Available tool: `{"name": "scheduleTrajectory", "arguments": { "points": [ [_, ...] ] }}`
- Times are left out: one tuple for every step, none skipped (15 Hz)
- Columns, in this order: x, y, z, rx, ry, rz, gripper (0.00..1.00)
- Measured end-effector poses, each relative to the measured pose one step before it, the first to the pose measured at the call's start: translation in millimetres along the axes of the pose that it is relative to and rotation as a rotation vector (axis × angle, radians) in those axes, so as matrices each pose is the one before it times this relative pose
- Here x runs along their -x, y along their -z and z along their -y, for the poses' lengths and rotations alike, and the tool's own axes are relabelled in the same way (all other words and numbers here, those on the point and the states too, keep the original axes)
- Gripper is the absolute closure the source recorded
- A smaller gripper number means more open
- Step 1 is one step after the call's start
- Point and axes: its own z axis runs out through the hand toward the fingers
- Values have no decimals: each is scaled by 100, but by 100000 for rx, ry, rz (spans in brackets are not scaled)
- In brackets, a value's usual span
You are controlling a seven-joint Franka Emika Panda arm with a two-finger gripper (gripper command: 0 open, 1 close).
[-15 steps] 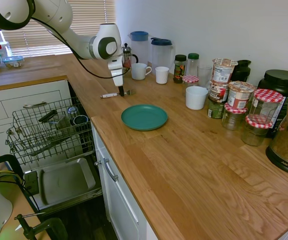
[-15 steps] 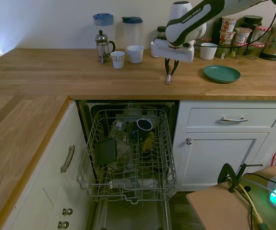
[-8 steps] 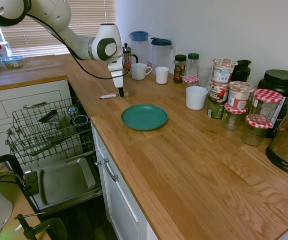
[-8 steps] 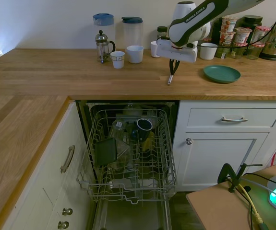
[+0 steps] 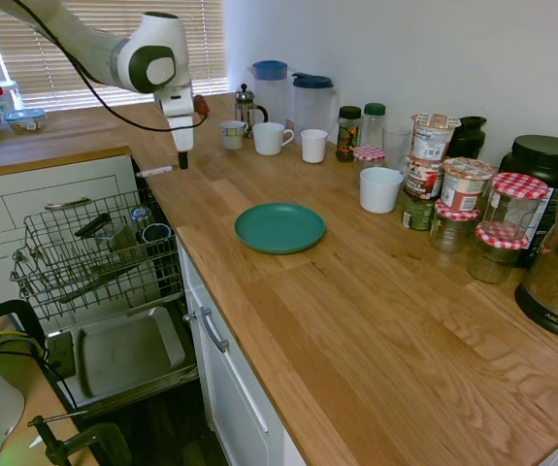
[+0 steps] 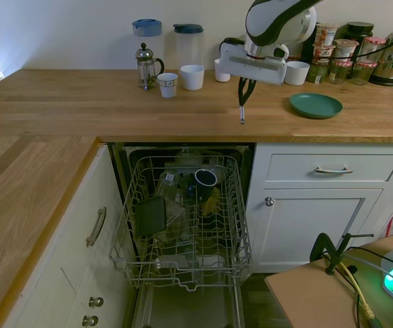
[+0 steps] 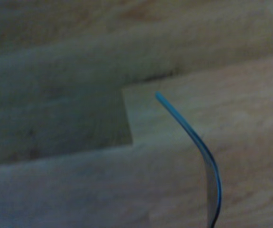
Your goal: Put the fork in the dishwasher
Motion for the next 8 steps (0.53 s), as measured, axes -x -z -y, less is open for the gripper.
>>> {"name": "scheduleTrajectory", "arguments": {
  "points": [
    [1710, -102, -998, 334, 1453, 1486, 100],
    [1454, -372, -902, -336, 866, 1079, 100],
    [1345, -647, -922, -626, 243, 287, 100],
    [1172, -530, -734, -568, -552, 54, 100],
    [971, -592, -614, -650, -549, 111, 100],
    [670, -668, -606, -195, -32, 65, 100],
    [521, -476, -459, -190, 391, 68, 100],
    [512, -183, -274, -513, 498, 113, 100]
  ]
}}
